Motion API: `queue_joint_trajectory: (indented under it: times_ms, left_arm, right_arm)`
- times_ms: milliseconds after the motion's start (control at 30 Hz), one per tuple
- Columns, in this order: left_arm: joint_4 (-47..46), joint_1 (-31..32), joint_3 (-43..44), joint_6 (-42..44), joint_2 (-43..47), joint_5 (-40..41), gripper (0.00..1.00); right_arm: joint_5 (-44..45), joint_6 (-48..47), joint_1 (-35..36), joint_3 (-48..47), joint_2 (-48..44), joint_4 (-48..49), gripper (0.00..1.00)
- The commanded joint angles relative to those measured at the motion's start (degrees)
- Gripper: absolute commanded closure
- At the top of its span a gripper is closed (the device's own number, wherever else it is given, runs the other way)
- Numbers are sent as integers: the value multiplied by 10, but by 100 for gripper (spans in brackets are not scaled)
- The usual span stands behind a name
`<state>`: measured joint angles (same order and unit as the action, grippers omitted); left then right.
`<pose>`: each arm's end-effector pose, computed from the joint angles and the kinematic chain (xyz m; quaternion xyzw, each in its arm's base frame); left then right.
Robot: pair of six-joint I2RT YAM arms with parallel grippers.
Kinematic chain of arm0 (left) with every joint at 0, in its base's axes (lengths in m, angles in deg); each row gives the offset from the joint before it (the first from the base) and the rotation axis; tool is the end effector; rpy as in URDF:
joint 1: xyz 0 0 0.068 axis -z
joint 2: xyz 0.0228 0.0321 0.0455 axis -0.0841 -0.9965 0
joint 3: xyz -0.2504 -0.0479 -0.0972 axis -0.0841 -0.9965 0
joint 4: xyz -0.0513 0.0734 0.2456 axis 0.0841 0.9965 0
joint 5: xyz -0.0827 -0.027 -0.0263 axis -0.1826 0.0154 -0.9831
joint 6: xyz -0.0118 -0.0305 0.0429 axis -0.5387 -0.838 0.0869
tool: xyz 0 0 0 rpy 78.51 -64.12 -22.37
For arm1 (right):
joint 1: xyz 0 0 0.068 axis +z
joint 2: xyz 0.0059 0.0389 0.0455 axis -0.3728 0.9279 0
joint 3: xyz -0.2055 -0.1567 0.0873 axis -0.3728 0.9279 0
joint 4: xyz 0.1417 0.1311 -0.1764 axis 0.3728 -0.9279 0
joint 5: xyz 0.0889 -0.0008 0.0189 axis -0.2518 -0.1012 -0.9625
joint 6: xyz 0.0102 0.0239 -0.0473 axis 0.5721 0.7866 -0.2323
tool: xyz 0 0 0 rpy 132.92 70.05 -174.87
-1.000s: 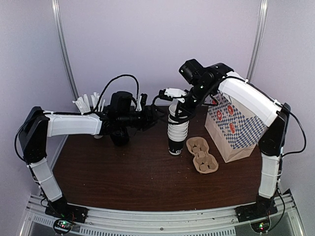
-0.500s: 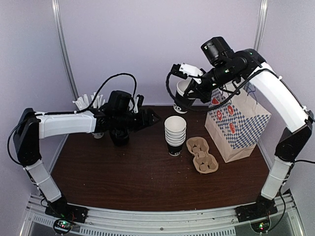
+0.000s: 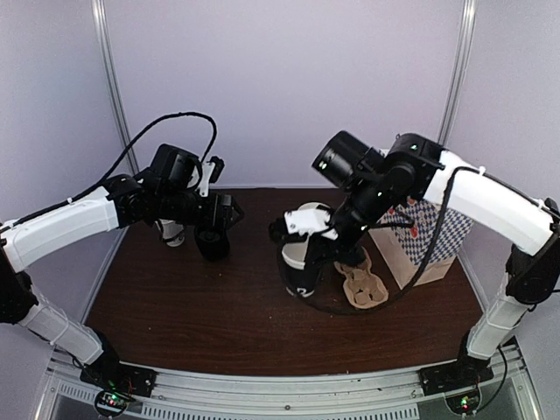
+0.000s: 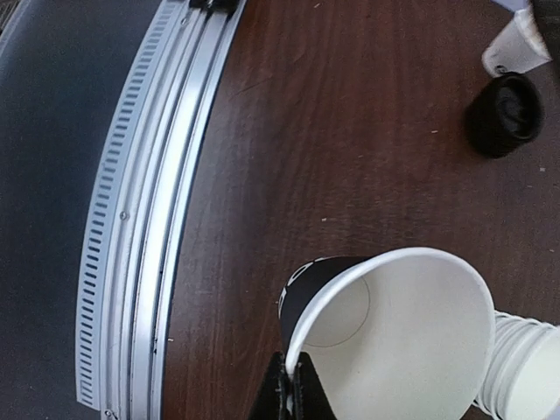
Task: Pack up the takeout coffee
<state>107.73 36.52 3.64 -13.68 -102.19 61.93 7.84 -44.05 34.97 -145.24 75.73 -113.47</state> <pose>0.2374 -0.2086 0.3284 0.0891 0.8899 -0.2587 0.3651 0.1661 0.2801 0.3915 -0.7290 0.6043 0.2350 0.2195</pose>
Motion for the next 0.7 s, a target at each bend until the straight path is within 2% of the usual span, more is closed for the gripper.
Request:
queue_joint_trajectory:
  times_ms: [0, 333, 667]
  left_arm:
    - [69, -34, -22, 42, 25, -23, 22]
    - [71, -62, -53, 27, 51, -45, 20]
    - [62, -75, -60, 33, 49, -65, 19]
  right_arm:
    - [45, -6, 44, 65, 31, 68, 100]
    - [103, 38, 65, 129, 96, 205, 100]
    - [78, 49, 76, 152, 118, 220, 100]
